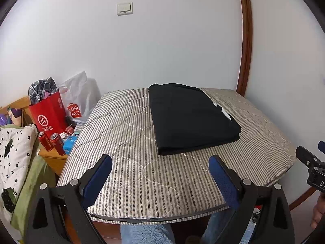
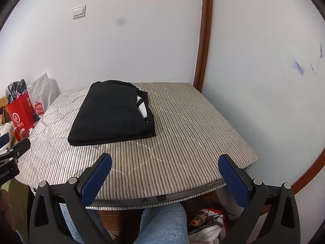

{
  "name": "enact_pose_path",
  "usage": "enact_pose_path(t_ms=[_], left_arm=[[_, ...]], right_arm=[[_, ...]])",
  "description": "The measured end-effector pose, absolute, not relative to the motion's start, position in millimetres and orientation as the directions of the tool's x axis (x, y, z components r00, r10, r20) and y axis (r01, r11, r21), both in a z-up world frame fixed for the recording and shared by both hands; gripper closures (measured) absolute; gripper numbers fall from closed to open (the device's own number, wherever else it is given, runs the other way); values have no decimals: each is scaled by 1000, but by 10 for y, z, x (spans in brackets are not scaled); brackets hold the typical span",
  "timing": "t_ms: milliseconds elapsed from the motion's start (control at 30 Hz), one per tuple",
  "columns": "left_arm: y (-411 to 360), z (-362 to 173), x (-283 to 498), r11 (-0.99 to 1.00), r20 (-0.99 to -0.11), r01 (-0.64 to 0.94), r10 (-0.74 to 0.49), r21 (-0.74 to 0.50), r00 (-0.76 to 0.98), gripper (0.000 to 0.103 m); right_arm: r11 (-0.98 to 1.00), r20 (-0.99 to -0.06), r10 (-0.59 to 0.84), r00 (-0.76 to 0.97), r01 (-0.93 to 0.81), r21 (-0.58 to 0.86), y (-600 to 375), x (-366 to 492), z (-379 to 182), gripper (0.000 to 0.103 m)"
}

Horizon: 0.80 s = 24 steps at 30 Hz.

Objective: Fold large clothes

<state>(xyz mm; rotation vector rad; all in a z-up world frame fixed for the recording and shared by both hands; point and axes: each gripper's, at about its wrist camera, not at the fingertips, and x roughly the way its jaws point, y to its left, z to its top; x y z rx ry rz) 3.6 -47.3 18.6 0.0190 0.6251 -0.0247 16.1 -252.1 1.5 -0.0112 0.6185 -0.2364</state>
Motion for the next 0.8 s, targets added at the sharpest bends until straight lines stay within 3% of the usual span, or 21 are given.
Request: enact_pose_path(t_ms=[800], left_arm=[[-425,186,63,999,-594,30,-30,-10,804,7]], right_arm=[[975,-567,-217,795,205,-85,-2526,148,18,0]])
